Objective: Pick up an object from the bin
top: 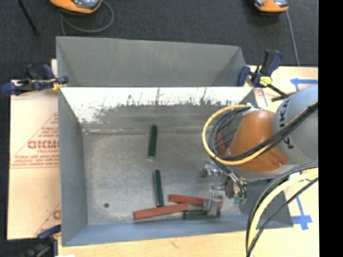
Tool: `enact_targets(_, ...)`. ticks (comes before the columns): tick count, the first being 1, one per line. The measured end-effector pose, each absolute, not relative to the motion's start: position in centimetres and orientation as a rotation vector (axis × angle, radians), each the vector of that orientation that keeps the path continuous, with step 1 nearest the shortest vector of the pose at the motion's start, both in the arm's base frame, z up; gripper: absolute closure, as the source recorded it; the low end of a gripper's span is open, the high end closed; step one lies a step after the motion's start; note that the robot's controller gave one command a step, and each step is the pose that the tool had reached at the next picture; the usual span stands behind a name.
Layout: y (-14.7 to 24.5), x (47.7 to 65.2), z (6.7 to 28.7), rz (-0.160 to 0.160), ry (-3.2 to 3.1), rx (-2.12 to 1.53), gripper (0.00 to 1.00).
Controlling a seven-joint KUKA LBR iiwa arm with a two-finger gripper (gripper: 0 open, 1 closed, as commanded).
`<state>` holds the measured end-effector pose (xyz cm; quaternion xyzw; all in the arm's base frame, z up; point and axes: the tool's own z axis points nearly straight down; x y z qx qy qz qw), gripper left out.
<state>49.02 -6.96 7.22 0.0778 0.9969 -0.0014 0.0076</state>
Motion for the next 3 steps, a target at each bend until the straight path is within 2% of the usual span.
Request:
enact_targets(1, -2.0, 48.3, 7.5, 0.004, 3.125, 0.324, 0.00)
enact_targets(2, -2.2, 48.3, 7.7, 0.001, 3.128, 0.320, 1.00)
enact_targets(3, -0.3, 48.3, 29.4, 0.002, 3.117, 0.275, 1.00)
